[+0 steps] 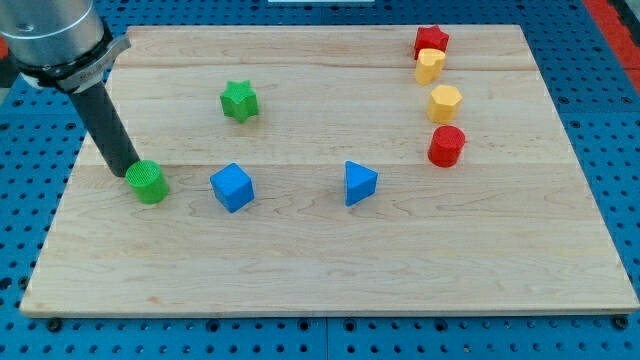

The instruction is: Slide green star towards center right

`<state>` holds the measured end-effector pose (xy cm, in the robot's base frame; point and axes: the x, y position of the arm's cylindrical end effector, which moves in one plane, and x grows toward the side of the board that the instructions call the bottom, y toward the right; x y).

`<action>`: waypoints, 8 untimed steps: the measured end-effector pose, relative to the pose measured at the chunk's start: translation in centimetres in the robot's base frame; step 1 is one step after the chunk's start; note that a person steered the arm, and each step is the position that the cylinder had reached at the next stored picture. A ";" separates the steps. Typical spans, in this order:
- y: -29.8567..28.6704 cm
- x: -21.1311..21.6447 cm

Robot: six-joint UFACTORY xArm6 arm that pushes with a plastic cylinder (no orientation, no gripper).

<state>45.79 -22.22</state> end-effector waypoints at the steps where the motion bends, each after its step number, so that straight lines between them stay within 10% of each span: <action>1: 2.2 -3.7; 4: 6.1 -12.9; 8: 19.4 -6.1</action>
<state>39.66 -2.77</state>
